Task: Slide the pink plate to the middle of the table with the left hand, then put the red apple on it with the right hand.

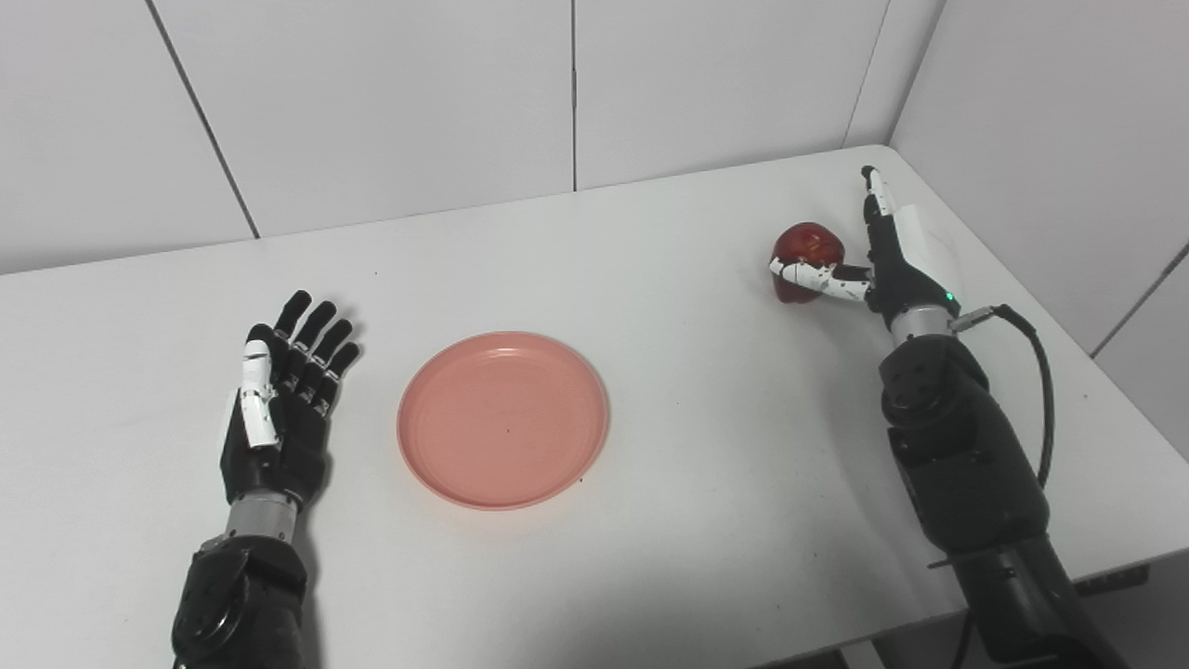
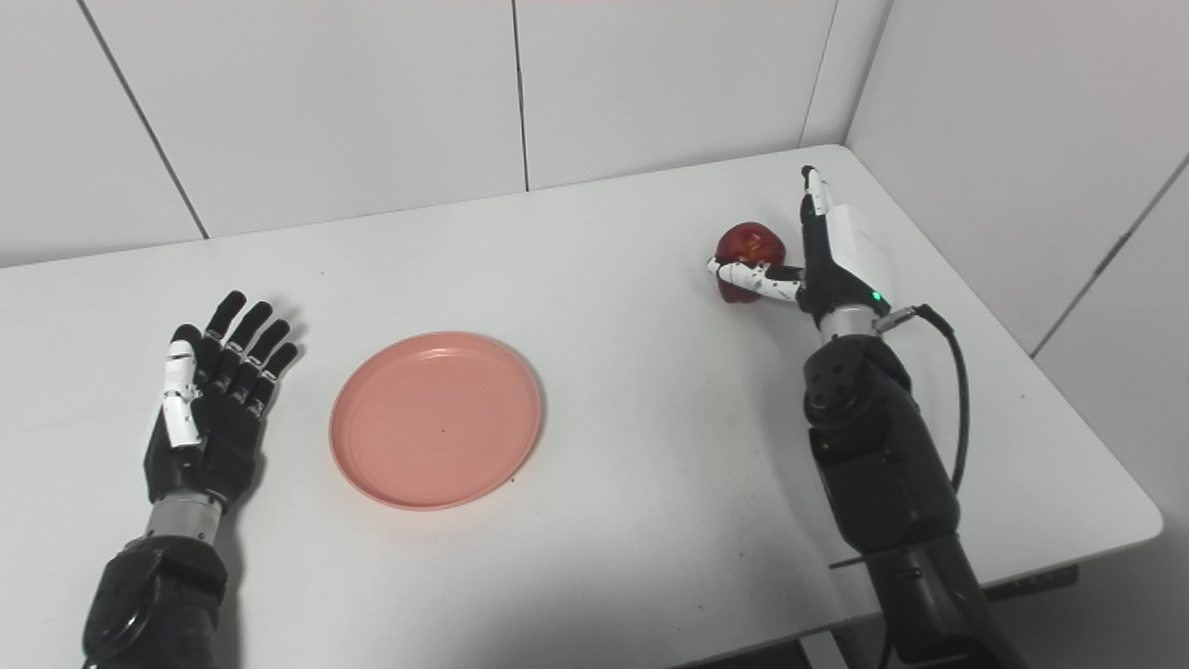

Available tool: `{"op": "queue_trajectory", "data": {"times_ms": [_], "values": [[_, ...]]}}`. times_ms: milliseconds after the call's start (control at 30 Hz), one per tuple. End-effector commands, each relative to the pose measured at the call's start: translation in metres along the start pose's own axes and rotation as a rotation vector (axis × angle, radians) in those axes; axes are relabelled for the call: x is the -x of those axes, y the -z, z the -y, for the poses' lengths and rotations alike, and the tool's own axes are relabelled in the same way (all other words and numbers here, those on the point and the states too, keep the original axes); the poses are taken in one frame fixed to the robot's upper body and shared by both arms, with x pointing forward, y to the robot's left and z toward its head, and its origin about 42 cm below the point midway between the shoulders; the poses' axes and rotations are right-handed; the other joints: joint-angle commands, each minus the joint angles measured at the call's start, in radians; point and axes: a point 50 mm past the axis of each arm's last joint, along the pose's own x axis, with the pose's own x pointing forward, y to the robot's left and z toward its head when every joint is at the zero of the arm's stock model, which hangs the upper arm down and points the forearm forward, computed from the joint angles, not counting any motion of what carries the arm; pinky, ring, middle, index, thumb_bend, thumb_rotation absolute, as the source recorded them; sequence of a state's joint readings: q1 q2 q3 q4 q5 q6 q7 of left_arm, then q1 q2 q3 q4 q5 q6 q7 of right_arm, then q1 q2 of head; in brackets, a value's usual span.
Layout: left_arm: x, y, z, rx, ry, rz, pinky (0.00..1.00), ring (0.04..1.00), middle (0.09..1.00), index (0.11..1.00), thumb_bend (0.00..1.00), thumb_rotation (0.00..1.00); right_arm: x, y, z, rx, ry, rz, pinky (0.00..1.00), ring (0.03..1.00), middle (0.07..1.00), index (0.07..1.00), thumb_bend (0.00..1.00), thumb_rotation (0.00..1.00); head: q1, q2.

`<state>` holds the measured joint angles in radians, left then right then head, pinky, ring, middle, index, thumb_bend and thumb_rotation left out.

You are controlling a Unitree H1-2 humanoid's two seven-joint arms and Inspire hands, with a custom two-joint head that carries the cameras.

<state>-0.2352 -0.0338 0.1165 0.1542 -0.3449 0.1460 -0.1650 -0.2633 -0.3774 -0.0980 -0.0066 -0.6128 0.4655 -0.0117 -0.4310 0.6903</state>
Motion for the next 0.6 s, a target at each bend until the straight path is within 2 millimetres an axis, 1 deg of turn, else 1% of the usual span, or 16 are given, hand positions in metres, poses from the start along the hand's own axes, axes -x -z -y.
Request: {"op": "queue_trajectory", "data": {"times_ms": [0, 400, 567], "values": [[0.0072, 0.0102, -0.0089, 0.000, -0.030, -0.064, 0.89, 0.881, 0.890, 0.876, 0.36, 1.00, -0.0145, -0.0187, 0.0187, -0.002, 0.063, 0.061, 0.72, 0.908, 0.991, 1.000, 1.00, 0.50, 0.002, 0.002], [0.0080, 0.0098, -0.0088, 0.003, -0.029, -0.067, 0.89, 0.883, 0.891, 0.880, 0.36, 1.00, -0.0214, -0.0133, 0.0110, -0.005, 0.040, 0.053, 0.75, 0.912, 0.983, 1.000, 1.00, 0.50, 0.006, 0.010], [0.0090, 0.0083, -0.0076, -0.006, -0.032, -0.069, 0.88, 0.879, 0.889, 0.878, 0.35, 1.00, -0.0215, -0.0165, 0.0099, 0.012, 0.038, 0.059, 0.75, 0.907, 0.978, 0.999, 1.00, 0.51, 0.006, 0.011]]}}
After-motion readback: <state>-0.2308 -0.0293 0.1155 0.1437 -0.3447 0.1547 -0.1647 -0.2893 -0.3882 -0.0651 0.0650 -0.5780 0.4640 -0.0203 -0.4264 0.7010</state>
